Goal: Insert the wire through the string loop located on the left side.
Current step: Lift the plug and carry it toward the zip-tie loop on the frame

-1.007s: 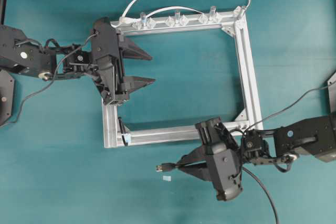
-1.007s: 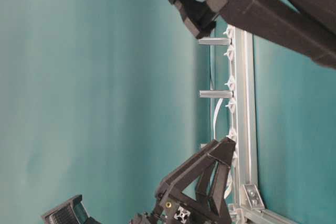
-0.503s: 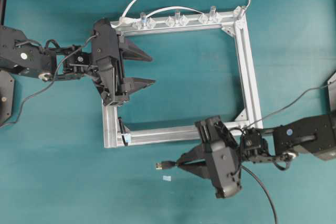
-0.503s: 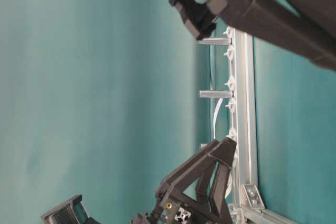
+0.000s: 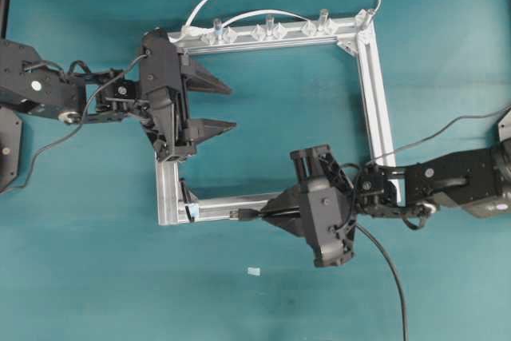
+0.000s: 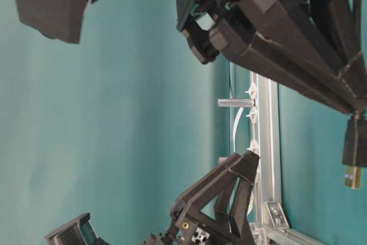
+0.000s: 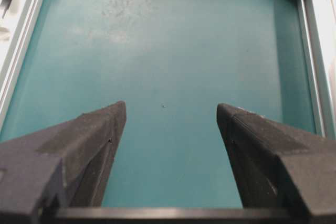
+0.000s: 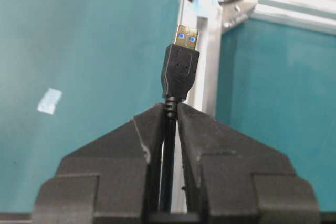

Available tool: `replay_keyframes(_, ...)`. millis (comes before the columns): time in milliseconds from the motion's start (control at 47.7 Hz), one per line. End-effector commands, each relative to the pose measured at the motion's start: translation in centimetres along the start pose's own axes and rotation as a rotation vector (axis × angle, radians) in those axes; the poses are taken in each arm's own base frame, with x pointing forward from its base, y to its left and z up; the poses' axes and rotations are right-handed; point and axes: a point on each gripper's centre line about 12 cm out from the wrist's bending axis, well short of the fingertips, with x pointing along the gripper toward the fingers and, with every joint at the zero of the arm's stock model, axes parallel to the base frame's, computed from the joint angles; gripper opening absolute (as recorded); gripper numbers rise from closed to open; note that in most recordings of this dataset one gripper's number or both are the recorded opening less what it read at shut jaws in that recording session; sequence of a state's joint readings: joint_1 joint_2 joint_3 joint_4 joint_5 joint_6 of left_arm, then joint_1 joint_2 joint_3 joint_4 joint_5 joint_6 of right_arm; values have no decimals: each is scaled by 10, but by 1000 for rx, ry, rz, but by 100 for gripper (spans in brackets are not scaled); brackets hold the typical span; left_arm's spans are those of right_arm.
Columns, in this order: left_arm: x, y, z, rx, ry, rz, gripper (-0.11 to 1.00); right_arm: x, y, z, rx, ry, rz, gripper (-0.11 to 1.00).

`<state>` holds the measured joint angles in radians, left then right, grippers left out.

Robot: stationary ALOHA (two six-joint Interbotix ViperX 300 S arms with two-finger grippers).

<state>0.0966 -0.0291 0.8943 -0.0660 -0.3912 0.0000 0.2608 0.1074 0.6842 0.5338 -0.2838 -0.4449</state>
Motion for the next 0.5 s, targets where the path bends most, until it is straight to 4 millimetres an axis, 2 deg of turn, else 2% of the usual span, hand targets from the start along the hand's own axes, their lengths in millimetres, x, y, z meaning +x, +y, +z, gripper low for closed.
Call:
replay_keyframes(0,-2,-3,14,4,-40,-9,75,-2,-2,11,-13,-18,7,9)
replay_keyframes(482,-3,-4,12,6,-32,-12,74,6,-18,14,-42,-16,-16,9)
